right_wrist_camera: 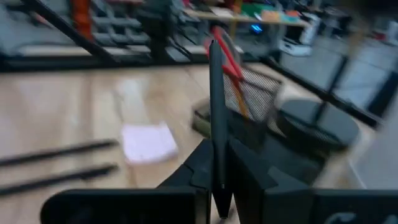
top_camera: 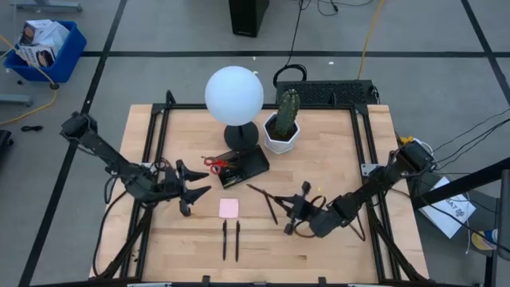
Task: Pick and place office supplies into organizer
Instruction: Put the black pen into the desk organizer, then put the top right black pen into the desk organizer
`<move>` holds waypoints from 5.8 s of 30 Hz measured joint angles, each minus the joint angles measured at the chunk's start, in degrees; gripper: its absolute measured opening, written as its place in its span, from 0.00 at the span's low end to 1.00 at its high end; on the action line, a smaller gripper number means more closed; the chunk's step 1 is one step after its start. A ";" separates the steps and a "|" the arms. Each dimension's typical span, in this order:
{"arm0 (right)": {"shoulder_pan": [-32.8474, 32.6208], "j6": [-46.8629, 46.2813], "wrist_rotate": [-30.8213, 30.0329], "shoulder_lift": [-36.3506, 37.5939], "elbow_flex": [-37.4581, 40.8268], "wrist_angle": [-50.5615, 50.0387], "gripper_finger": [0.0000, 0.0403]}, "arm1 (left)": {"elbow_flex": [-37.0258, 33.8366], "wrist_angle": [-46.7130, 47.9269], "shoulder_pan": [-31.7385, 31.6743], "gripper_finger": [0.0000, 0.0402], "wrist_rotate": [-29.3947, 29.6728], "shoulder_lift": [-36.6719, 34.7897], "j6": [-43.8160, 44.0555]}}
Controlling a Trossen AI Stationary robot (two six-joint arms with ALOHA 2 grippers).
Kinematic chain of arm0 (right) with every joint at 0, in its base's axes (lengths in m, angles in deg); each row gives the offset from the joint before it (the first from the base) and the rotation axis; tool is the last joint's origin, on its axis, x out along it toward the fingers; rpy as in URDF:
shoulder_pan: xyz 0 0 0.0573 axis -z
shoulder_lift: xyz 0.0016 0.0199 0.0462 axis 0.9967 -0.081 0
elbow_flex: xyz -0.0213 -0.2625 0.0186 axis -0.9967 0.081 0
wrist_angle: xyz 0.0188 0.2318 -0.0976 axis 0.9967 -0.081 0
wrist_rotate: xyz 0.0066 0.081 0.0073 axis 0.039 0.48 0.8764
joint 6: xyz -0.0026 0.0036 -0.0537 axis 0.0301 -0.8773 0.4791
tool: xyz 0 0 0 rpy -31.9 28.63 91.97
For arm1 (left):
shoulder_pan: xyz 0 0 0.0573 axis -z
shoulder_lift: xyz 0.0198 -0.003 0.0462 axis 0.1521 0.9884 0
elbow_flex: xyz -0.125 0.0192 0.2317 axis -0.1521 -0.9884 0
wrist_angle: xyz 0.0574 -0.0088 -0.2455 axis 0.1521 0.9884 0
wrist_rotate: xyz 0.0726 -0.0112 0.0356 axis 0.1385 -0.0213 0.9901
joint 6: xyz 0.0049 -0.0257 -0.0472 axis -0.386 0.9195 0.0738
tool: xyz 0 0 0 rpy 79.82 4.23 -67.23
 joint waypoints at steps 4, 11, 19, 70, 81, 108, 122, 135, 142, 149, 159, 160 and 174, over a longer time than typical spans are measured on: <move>2.53 5.79 5.76 -0.07 -0.02 7.98 0.06 | 0.00 -2.46 -3.85 0.56 -6.71 2.59 3.52; 6.37 10.68 12.35 -0.13 -0.02 13.27 0.06 | 0.00 -13.32 -8.98 0.56 -13.15 10.71 4.88; 8.83 13.92 16.25 -0.13 -0.04 17.97 0.06 | 0.02 -20.17 -12.70 0.56 -17.58 17.82 7.60; 13.14 15.37 24.98 -0.11 -0.07 19.54 0.08 | 7.16 -34.34 -21.01 0.10 -34.40 35.16 6.57; 11.87 14.32 27.79 -0.11 -0.07 13.77 0.25 | 7.11 -28.60 -20.91 0.12 -35.03 33.04 5.22; 6.46 9.88 27.59 -0.13 -0.04 2.53 0.29 | 6.88 18.41 -19.40 0.10 -11.30 2.68 5.96; 6.46 10.03 27.59 -0.13 -0.02 2.76 0.29 | 6.88 28.64 -27.25 0.12 -13.07 0.71 12.70; 6.46 10.04 27.59 -0.13 -0.02 2.78 0.29 | 6.88 31.54 -31.30 0.16 -18.38 0.71 14.45; 6.46 10.04 27.59 -0.13 -0.02 2.79 0.29 | 6.88 31.49 -31.28 0.17 -18.42 0.71 14.98; 6.59 10.03 27.60 -0.13 0.00 2.56 0.29 | 6.88 31.32 -30.93 0.15 -18.43 0.71 16.75; 6.59 -0.02 27.58 -0.13 0.04 -5.39 0.29 | 6.88 24.44 -25.58 0.15 -19.82 0.71 14.12; 6.59 -1.41 27.77 -0.13 0.04 -5.33 0.29 | 6.88 23.65 -24.70 0.16 -19.81 0.71 13.45; 3.32 -28.07 22.39 -5.20 -0.03 -4.12 0.40 | 6.88 21.10 -16.30 0.16 -16.81 0.73 10.48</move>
